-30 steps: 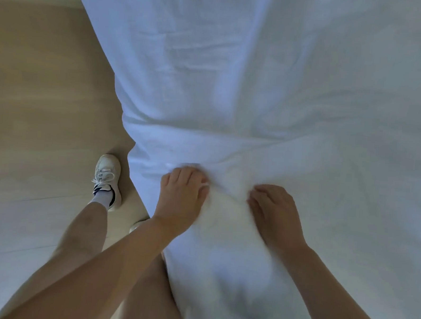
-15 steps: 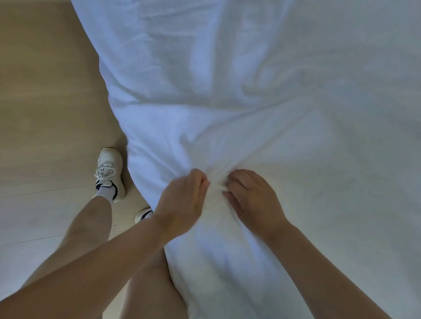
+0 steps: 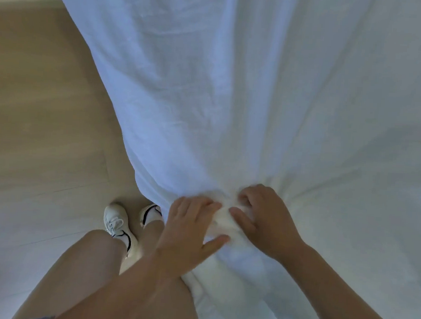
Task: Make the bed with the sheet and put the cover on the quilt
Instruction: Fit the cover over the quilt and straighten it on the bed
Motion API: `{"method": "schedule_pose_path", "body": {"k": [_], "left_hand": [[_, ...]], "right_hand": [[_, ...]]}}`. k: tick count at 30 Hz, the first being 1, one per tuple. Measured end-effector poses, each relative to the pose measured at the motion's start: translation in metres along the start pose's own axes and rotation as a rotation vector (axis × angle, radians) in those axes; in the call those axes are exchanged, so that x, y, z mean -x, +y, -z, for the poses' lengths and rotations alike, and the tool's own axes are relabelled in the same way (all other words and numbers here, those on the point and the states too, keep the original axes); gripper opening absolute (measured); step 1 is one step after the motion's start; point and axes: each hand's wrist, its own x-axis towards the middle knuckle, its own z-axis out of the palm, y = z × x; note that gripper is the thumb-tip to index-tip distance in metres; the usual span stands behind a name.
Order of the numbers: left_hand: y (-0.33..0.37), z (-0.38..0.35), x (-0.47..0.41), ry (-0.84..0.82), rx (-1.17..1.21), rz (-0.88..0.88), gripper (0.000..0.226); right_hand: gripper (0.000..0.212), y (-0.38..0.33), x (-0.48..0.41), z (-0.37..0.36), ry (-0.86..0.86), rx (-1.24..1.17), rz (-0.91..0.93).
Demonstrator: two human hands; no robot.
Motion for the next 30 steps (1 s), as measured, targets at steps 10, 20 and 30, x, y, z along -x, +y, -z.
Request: {"method": "schedule_pose_path", "body": {"k": [10, 20, 30], "left_hand": [[0.026, 0.026, -0.034, -0.293, 0.086, 0.258, 0.040], [0.062, -0.062, 0.044, 0.079, -0.221, -0.086, 0.068], [0.076, -0.118, 0.030, 0.173, -0.415, -0.252, 0.002]], "right_hand": [[0.031, 0.051, 0.105, -0.049, 0.312, 0.297, -0.029], [0.028, 0.056, 0.124, -0.066, 0.247, 0.372, -0.030], [0.060, 0.066, 0.165, -0.067, 0.155, 0.215, -0.168]]}}
